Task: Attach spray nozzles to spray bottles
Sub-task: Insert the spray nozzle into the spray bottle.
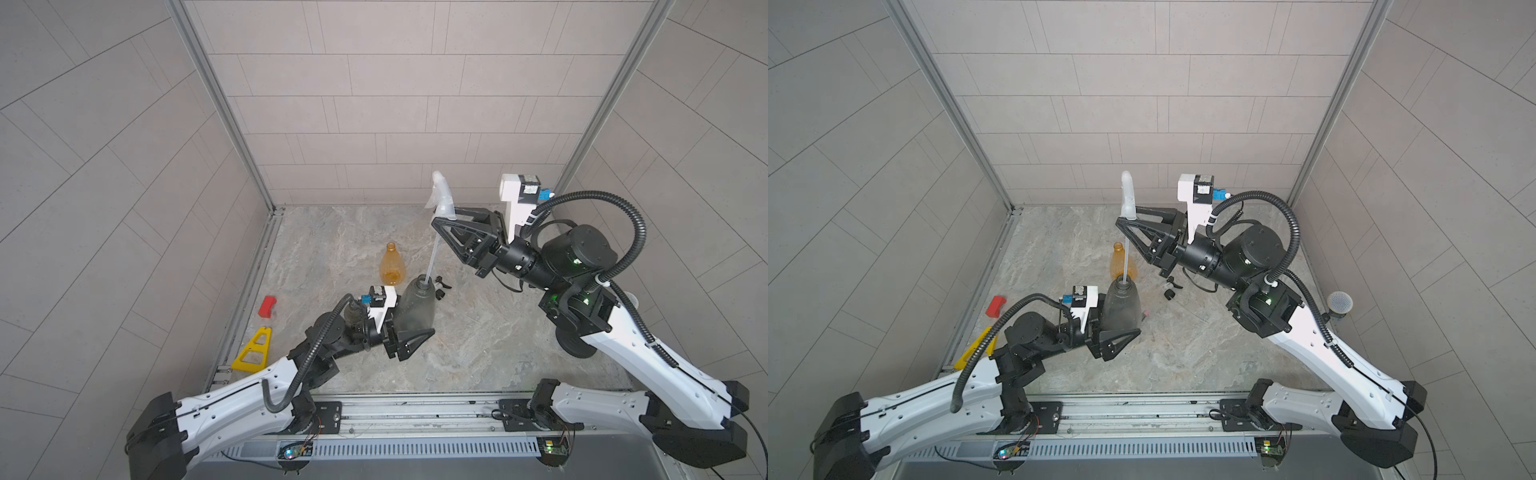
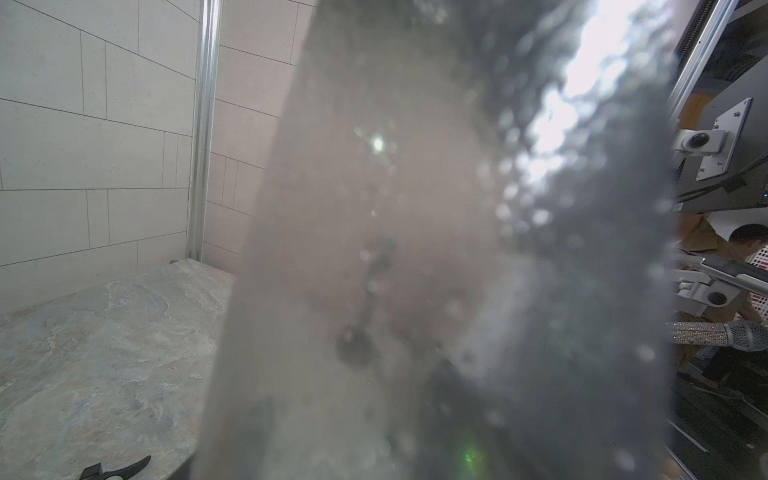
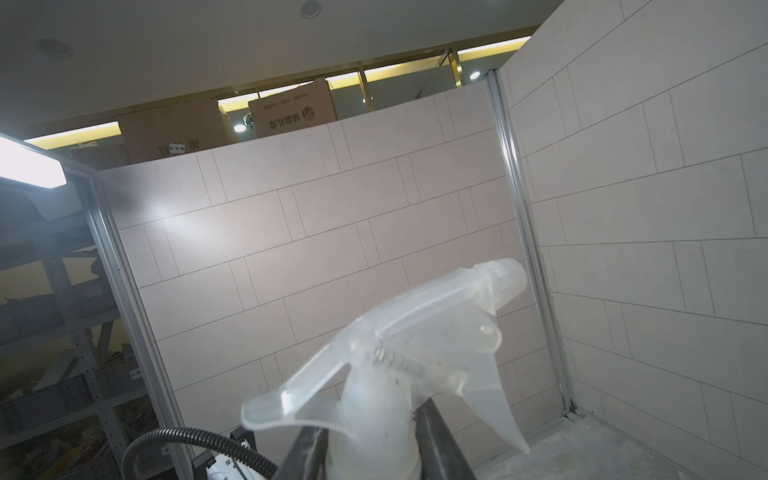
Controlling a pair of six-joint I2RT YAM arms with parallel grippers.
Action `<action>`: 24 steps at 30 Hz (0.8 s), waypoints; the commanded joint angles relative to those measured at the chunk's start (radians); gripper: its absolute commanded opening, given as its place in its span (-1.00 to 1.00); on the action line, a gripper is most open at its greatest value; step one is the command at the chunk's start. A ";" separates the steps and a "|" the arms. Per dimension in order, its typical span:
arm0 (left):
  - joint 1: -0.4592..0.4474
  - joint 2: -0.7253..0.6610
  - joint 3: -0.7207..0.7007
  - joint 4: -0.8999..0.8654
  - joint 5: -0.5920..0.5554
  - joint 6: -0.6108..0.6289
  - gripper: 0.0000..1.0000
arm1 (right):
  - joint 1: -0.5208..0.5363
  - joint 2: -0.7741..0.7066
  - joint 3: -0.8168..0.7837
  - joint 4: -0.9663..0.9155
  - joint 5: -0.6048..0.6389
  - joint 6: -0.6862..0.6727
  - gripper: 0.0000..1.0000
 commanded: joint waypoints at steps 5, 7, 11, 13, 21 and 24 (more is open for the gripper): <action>-0.006 -0.033 0.100 -0.087 0.016 0.021 -1.00 | 0.008 -0.051 -0.101 0.093 -0.126 0.018 -0.47; -0.006 -0.035 0.105 -0.084 0.000 0.018 -1.00 | 0.008 -0.057 -0.136 0.140 -0.171 0.032 -0.45; -0.005 -0.076 0.118 -0.093 -0.010 0.017 -1.00 | 0.008 -0.067 -0.185 0.195 -0.215 0.036 -0.41; -0.005 -0.079 0.132 -0.118 -0.003 0.021 -1.00 | 0.008 -0.072 -0.190 0.192 -0.227 0.025 -0.40; -0.005 -0.091 0.151 -0.128 -0.011 0.021 -1.00 | 0.024 -0.086 -0.197 0.128 -0.207 -0.044 -0.36; -0.005 -0.093 0.153 -0.125 -0.012 0.016 -1.00 | 0.041 -0.087 -0.193 0.096 -0.184 -0.081 -0.36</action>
